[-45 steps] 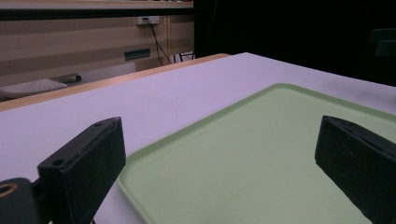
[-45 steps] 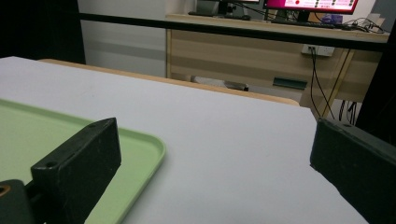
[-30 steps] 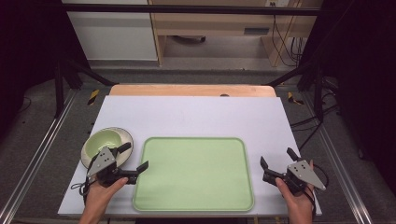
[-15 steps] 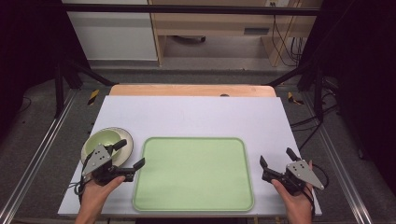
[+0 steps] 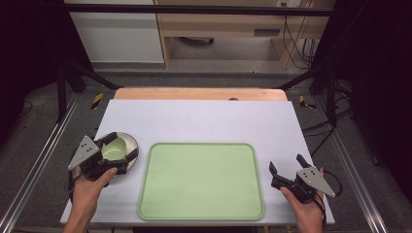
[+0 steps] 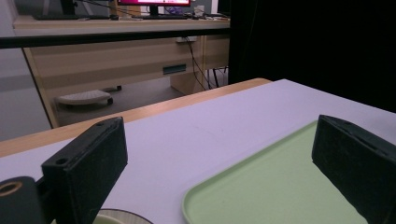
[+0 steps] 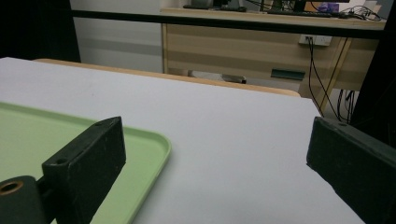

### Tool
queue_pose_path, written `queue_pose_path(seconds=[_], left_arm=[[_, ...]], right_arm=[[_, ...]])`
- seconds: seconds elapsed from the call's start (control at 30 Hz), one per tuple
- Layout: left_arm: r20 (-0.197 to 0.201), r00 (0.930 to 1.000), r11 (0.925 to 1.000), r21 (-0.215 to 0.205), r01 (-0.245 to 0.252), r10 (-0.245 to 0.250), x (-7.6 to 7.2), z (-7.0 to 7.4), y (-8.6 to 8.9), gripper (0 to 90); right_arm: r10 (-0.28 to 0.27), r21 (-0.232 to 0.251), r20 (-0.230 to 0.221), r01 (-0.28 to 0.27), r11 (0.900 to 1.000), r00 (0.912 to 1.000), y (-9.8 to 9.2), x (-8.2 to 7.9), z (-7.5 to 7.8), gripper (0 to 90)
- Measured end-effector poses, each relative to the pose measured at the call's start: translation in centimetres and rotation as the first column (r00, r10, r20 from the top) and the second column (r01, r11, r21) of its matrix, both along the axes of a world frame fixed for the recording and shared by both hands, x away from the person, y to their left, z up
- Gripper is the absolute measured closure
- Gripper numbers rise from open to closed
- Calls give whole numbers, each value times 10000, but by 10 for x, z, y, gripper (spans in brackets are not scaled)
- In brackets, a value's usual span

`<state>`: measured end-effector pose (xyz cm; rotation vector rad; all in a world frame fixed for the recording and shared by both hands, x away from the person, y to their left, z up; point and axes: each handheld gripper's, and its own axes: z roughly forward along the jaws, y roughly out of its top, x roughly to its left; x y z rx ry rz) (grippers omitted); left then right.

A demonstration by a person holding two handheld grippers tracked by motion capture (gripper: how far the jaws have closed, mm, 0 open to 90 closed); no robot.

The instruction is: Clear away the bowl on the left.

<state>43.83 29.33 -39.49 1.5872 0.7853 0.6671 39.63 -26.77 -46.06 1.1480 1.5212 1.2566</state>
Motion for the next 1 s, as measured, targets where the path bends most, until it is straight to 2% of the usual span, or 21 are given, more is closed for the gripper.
queue_pose_path(seconds=[0.23,0.4,0.43,0.53,0.6,0.77,0.9,1.0], left_arm=[[82,9980,9957,678,-628,624,19,8,7,45],[148,9938,9933,343,-1106,1101,35,11,14,52],[149,9934,9924,463,-1140,1134,37,10,15,56],[106,9918,9902,557,-1278,1274,38,8,17,56],[95,9883,9854,764,-1524,1522,39,8,21,55],[13,9855,9826,761,-1693,1697,39,10,26,60],[66,9800,9721,1254,-1981,1989,35,11,34,60],[79,9750,9661,1335,-2212,2221,34,11,43,60]], right_arm=[[318,-98,-52,-319,9994,9995,5,0,0,32],[410,-188,-48,-411,9990,9991,6,1,-1,31],[395,-216,-71,-396,9990,9992,6,0,-1,31],[375,-173,-119,-377,9991,9992,5,0,-2,31],[375,-189,-109,-377,9991,9992,3,0,-2,31],[347,-227,-104,-350,9991,9993,1,-5,0,29],[334,-155,-54,-334,9993,9994,1,-5,1,28],[368,-134,-89,-369,9992,9993,1,-4,1,28]])
